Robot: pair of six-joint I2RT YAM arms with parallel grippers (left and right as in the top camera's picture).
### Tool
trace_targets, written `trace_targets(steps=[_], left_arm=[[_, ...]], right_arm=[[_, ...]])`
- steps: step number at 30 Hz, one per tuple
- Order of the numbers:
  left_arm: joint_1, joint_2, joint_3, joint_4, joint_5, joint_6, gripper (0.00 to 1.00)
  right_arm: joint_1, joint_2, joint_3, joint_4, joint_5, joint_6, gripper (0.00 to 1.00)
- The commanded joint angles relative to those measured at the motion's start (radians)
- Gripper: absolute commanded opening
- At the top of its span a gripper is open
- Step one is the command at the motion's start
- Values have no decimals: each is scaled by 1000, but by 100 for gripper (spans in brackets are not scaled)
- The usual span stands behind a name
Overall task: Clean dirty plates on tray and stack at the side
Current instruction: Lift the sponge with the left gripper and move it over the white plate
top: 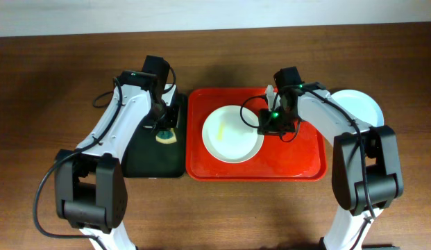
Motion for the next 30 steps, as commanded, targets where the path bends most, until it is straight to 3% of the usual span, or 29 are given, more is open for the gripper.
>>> trace_targets(steps=[1, 8, 11, 17, 18, 20, 21, 22, 26, 30], left_arm=[[0, 7, 7, 2, 11, -10, 0], [0, 7, 7, 6, 11, -10, 0], [0, 7, 7, 11, 11, -11, 0], [0, 7, 7, 14, 11, -11, 0], [0, 7, 7, 15, 11, -10, 0], [0, 7, 7, 18, 11, -10, 0], [0, 7, 7, 18, 11, -11, 0], [0, 7, 7, 18, 11, -11, 0], [0, 7, 7, 24, 11, -13, 0], [0, 7, 7, 24, 11, -18, 0]], right_arm=[[8, 11, -10, 12, 6, 5, 18], [8, 13, -14, 12, 72, 23, 13], [8, 13, -14, 10, 64, 39, 4], [8, 13, -14, 3, -11, 39, 4], [8, 13, -14, 3, -10, 38, 8], [8, 13, -14, 4, -10, 38, 29], [8, 13, -14, 4, -10, 38, 32], [8, 13, -14, 4, -10, 38, 31], [14, 17, -14, 6, -10, 39, 14], [41, 19, -14, 6, -10, 39, 8]])
